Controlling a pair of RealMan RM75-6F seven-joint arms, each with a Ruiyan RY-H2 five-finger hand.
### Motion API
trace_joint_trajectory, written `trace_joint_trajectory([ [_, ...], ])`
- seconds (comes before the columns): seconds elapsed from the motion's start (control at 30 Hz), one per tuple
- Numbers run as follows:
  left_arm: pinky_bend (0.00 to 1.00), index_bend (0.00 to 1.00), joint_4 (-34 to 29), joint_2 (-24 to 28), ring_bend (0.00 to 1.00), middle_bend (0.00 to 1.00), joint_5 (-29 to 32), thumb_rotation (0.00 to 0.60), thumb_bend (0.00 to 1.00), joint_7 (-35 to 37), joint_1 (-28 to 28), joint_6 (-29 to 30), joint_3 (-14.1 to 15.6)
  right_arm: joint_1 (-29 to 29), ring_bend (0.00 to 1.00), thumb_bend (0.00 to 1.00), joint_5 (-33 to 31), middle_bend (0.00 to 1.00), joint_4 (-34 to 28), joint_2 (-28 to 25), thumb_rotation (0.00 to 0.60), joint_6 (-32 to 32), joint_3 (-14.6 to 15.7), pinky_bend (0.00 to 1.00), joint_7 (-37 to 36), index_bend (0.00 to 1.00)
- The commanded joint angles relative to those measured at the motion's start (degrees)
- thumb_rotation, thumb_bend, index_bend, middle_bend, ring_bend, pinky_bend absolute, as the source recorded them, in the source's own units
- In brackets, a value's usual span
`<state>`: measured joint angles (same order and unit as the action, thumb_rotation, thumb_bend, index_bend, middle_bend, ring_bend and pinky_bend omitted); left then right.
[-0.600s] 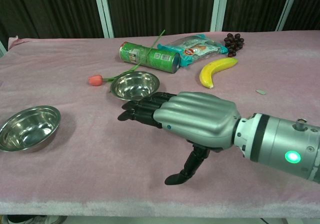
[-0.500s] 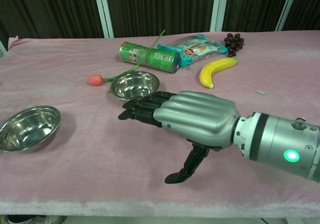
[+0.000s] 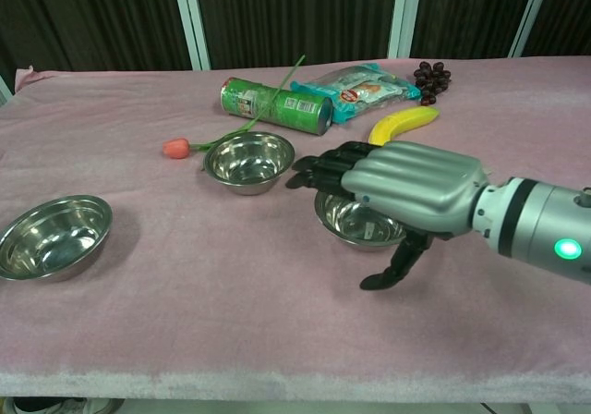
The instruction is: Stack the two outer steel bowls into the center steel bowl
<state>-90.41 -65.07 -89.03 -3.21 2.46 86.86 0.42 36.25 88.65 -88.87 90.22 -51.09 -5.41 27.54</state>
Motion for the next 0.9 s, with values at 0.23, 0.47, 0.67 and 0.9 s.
trace_joint_trajectory([
  [0.23,0.1,0.0,-0.06,0.09,0.0,0.0,0.04,0.6,0.37,0.23,-0.38,0.55,0.02,0.19,0.0,0.27,-0.63,0.0,7.11,0.28,0.6,-1.01,1.28,0.0,-5.37,0.48],
  [0.47,0.1,0.0,-0.06,0.12,0.0,0.0,0.1,0.6,0.37,0.23,-0.3,0.24,0.05,1.26,0.0,0.43,0.22,0.0,12.25,2.1,0.6,-2.22,1.39,0.0,-9.98,0.61],
  [0.67,0.1,0.0,-0.06,0.09,0.0,0.0,0.22,0.6,0.37,0.27,-0.52,0.47,0.06,2.62,0.0,0.55,-0.74,0.0,15.23,3.75,0.6,-1.33,0.92,0.0,-10.73,0.69],
  [0.9,0.1,0.0,-0.05,0.1,0.0,0.0,0.06,0.6,0.37,0.58,-0.95,1.1,0.16,2.9,0.0,0.6,-1.35,0.0,16.26,4.84,0.6,-2.75,0.67,0.0,-8.37,0.73],
])
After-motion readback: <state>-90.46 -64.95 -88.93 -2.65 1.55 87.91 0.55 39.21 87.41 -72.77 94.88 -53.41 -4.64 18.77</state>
